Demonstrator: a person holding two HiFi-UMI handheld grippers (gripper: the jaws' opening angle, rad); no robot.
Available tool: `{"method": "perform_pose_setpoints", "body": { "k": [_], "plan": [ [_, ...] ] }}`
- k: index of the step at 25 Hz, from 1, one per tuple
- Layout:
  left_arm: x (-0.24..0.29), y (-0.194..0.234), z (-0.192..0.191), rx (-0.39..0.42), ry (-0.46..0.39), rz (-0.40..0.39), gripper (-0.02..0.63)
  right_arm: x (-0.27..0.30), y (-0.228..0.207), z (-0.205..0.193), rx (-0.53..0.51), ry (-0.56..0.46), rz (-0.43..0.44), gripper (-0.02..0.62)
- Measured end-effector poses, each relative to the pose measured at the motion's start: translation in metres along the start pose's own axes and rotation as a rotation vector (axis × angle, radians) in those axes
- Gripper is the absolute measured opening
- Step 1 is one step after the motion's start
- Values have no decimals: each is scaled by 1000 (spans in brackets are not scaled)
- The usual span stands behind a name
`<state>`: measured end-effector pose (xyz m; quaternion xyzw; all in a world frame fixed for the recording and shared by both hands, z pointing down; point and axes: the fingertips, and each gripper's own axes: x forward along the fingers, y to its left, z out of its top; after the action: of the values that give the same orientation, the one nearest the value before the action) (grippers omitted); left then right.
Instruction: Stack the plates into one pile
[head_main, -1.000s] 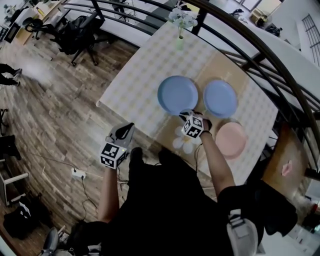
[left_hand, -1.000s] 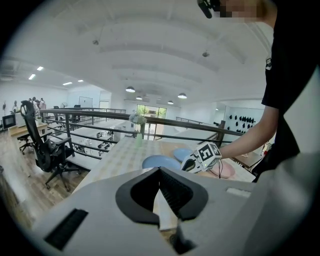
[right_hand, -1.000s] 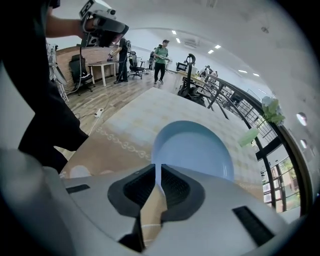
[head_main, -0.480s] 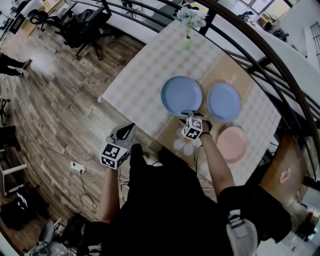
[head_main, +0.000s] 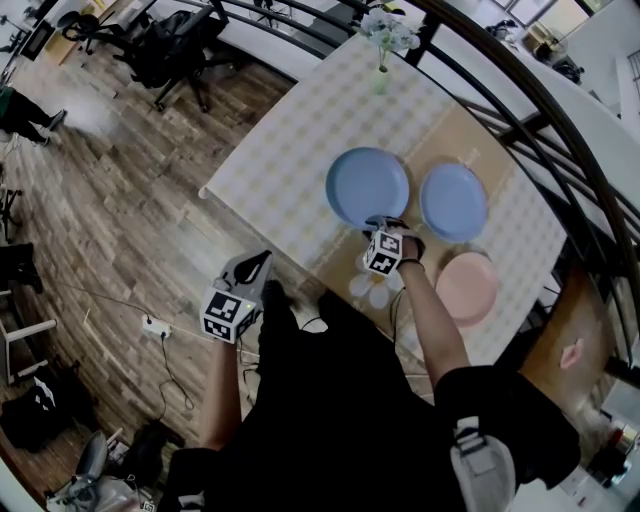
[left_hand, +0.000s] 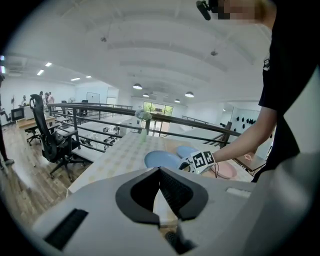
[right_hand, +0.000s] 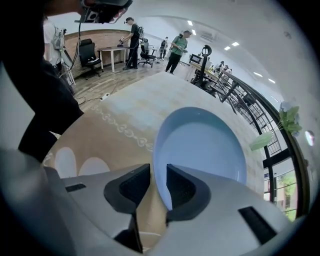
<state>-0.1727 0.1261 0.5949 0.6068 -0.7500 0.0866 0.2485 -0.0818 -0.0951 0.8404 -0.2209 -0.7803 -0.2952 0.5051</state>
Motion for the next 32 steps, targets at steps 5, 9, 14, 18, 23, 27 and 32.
{"method": "perform_pose_setpoints", "body": {
  "k": [5,9,14,18,23,27,32],
  "plan": [
    [-3,1,-7,-15,-3,20,2,10,2,-3,-25,22,-12,75],
    [-5,-2,-10,-25,-5,20,2,9,0,-2,-42,26,-21,48],
    [-5,-6,-4,-20,-11,13,2,5,0,-1,-84,23,-45,40],
    [-1,-9,-4,-10,-9,6,2,5,-2,1,-133,27,-65,32],
    [3,-11,-3,-4,-7,3,2,1,-4,3,-169,16,-90,21],
    [2,-16,2,5,-7,-1,2,-7,-6,5,-192,10,-108,17],
    [5,-23,7,20,-2,-12,2,-13,-9,6,-231,21,-126,11]
  ]
}}
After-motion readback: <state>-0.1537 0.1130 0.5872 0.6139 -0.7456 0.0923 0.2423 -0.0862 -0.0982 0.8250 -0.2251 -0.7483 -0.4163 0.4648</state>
